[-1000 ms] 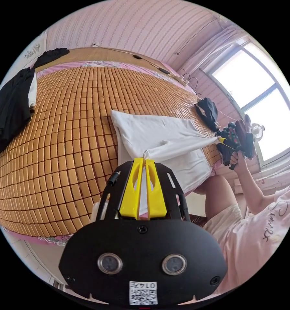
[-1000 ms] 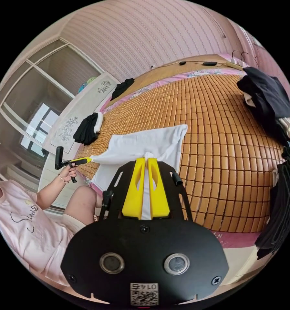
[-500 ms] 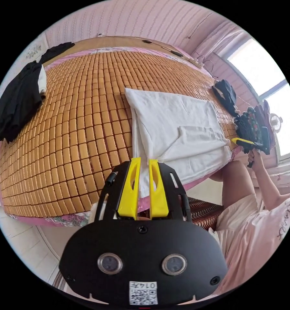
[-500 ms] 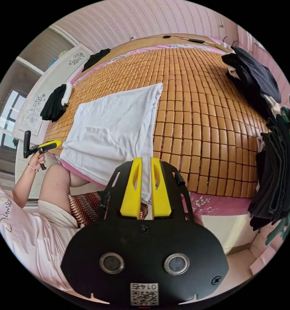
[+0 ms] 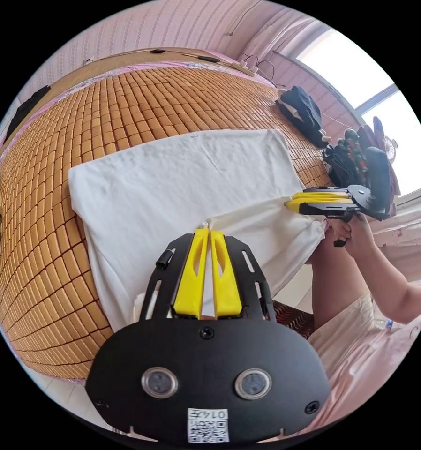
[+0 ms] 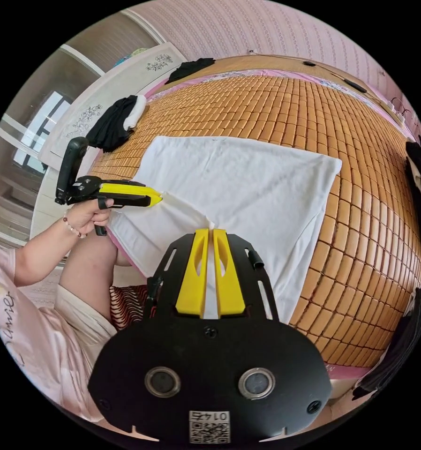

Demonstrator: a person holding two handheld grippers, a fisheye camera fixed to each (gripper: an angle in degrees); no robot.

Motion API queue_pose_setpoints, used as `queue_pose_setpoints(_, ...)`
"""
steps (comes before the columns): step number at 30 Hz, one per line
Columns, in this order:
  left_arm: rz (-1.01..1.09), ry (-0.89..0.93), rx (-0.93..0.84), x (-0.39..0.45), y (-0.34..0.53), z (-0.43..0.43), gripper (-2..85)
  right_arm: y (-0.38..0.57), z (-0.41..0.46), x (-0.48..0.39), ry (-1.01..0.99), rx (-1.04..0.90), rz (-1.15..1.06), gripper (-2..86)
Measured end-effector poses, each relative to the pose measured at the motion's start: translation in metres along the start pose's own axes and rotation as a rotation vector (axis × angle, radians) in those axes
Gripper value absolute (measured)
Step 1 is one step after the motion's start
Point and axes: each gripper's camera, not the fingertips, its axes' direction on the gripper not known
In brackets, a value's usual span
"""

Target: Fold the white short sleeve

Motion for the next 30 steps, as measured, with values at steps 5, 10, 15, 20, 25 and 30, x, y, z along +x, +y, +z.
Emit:
queue_pose_setpoints(5,0.143,0.135,-0.036,0.025,0.053,-0.025,-0.6,0.035,-0.019,-0.021,-0.206,-0.040,-0.177,0.6)
queue_pose_setpoints(10,0.080,0.125,-0.125,0.034,0.097,-0.022,1.2,0.060,-0.011,-0.035,-0.113,-0.154,-0.167,0.2)
queue_pose_setpoints(15,0.154,0.094,-0.036,0.071,0.079,-0.004,-0.4,0.015,0.008,-0.054,-0.003,-0.119,-0.237,-0.2)
queue_pose_setpoints(20,0.257,0.052,-0.030,0.117,0.050,0.047,-0.8,-0.076,0.062,-0.084,0.179,-0.166,-0.322,-0.3)
queue_pose_setpoints(25,0.295,-0.001,-0.070,0.136,0.046,0.085,-1.0,-0.144,0.133,-0.081,0.271,-0.377,-0.304,-0.4)
queue_pose_setpoints(30,0.290,0.030,-0.063,0.145,0.045,0.083,-1.0,-0.185,0.143,-0.087,0.349,-0.523,-0.391,-0.5)
